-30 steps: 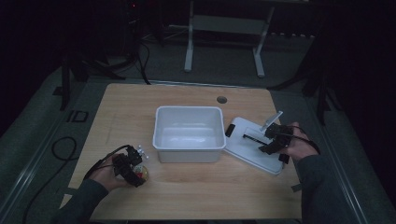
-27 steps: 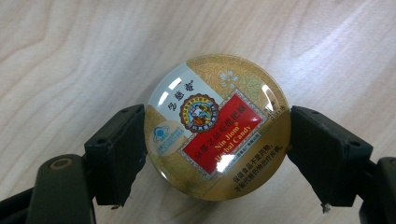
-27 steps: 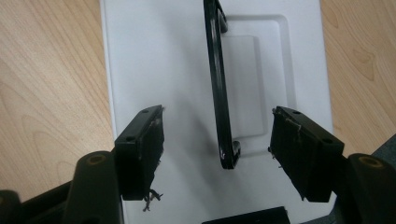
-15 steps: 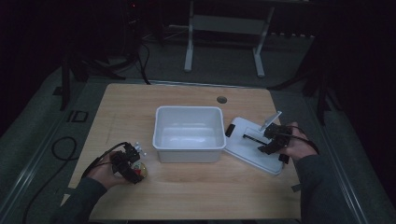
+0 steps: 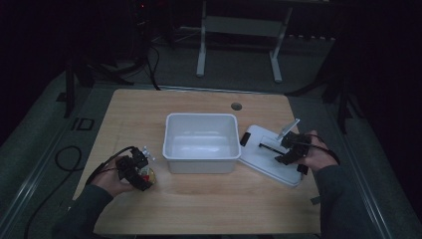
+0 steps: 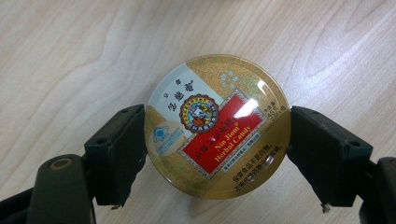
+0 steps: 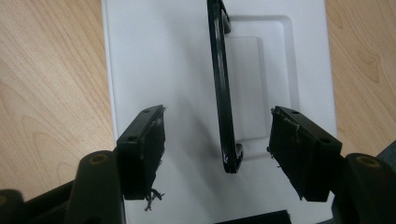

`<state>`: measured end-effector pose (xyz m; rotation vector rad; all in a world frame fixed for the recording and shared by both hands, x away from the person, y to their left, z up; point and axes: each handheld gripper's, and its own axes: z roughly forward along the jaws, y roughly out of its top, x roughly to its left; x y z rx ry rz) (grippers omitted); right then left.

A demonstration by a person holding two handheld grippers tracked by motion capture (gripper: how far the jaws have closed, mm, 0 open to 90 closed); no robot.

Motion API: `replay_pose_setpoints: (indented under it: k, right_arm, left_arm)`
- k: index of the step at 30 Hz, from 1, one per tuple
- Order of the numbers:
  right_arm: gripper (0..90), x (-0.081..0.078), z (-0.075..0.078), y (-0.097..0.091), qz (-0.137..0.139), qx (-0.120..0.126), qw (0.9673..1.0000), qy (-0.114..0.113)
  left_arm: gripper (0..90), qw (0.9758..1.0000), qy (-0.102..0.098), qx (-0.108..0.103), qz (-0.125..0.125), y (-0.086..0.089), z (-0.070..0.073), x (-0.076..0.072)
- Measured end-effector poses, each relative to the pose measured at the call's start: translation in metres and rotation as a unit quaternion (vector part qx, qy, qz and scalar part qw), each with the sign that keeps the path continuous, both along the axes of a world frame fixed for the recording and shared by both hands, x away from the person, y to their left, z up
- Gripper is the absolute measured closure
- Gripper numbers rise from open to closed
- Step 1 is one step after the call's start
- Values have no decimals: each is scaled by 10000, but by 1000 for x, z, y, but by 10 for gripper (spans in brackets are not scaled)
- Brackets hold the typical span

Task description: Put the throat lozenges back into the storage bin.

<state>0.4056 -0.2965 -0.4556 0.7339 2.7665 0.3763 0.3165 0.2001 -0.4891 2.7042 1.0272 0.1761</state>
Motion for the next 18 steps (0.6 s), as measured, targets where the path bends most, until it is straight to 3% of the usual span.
replay_pose_setpoints:
  k: [18]
  right_arm:
    - [359, 1, 1, 0, 9, -20, 10000, 9]
  left_arm:
    - [217, 9996, -235, -125, 102, 9, 21, 21]
